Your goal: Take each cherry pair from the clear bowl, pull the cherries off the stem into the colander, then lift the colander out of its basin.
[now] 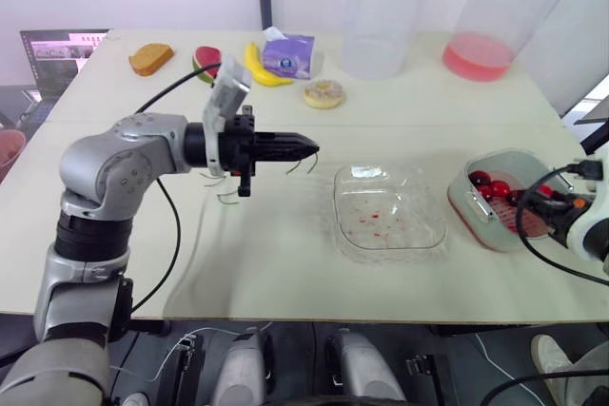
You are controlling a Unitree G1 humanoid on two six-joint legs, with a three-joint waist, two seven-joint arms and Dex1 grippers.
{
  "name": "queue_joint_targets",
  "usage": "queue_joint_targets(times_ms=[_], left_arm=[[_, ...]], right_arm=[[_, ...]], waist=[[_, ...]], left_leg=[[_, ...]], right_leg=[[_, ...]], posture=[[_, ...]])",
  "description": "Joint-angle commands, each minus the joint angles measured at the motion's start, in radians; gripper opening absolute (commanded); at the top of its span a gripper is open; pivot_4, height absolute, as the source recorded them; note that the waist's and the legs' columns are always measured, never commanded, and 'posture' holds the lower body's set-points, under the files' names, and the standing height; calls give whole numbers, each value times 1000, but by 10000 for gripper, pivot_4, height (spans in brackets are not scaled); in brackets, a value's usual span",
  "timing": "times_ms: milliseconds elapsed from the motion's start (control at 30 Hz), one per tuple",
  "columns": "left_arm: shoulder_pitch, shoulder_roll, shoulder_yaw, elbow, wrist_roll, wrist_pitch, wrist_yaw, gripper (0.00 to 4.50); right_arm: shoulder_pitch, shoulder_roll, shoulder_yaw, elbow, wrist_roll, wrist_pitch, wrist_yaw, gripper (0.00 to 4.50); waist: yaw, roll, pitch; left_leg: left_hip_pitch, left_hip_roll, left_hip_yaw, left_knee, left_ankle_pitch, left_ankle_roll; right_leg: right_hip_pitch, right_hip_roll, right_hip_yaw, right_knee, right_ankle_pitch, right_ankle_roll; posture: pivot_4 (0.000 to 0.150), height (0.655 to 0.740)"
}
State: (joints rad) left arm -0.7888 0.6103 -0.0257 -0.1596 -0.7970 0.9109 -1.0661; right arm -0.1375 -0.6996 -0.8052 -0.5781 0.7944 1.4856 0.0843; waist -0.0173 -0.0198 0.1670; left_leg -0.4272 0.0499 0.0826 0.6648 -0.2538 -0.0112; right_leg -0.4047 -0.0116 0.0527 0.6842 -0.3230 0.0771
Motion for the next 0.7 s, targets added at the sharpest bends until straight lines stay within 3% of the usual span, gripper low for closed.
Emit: queue_joint_targets(times_ms=[33,233,467,700], left_arm=[[-21,-1,4,-23,-2,-15,-7,0],[-28,-4,5,-22,-1,-13,-6,0],[-35,-9,5,-10,5,-16,-3,0],[-31,-3,11,-13,6,-12,0,0]], right_arm=[[-8,9,9,16,-48,-16,-11,9803],[-14,35,41,46,-101,-40,-3,9803],[-45,56,46,56,-125,-77,16,43984],[-83,3,12,-20,-52,-98,116,44643]], waist=[[0,0,0],[0,0,0],[0,0,0],[1,0,0]], left_leg=[[0,0,0,0,0,0],[0,0,0,0,0,0],[0,0,0,0,0,0],[0,0,0,0,0,0]], right_leg=[[0,0,0,0,0,0],[0,0,0,0,0,0],[0,0,0,0,0,0],[0,0,0,0,0,0]], posture=[[1500,7400],[1500,7400],[1500,7400],[1500,7400]])
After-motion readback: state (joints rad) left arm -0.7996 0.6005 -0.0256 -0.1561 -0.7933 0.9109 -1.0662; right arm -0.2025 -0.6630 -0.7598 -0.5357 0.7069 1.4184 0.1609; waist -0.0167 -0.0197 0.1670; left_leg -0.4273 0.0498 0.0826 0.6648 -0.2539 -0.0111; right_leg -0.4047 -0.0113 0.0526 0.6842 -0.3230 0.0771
